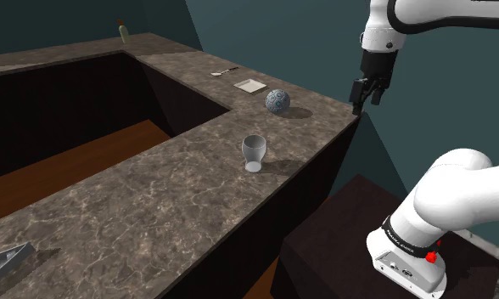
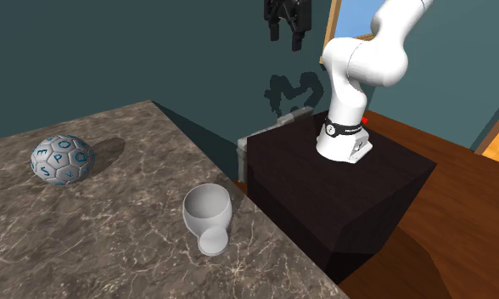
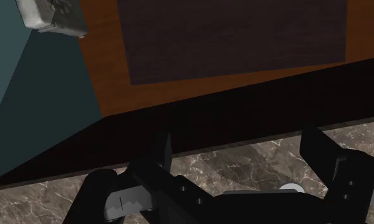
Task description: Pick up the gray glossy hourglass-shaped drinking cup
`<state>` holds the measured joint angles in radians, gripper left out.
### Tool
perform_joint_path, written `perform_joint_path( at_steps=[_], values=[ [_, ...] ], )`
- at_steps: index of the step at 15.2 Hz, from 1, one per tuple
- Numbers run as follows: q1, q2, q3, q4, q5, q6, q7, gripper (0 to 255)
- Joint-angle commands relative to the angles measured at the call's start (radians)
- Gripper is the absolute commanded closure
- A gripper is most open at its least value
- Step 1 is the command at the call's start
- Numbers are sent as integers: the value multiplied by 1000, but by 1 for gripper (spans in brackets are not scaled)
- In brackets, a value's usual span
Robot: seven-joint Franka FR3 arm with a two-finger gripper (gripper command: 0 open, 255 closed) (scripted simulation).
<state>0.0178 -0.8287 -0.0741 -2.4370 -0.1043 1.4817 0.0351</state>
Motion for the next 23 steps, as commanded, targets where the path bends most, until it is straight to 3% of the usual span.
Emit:
perform_joint_path(
  at_steps=[1, 12, 23],
  values=[
    [0, 0, 0, 0, 0, 0, 0, 0],
    [62, 290, 76, -29, 90, 361, 109, 0],
    [110, 668, 144, 111, 130, 651, 196, 0]
  ],
)
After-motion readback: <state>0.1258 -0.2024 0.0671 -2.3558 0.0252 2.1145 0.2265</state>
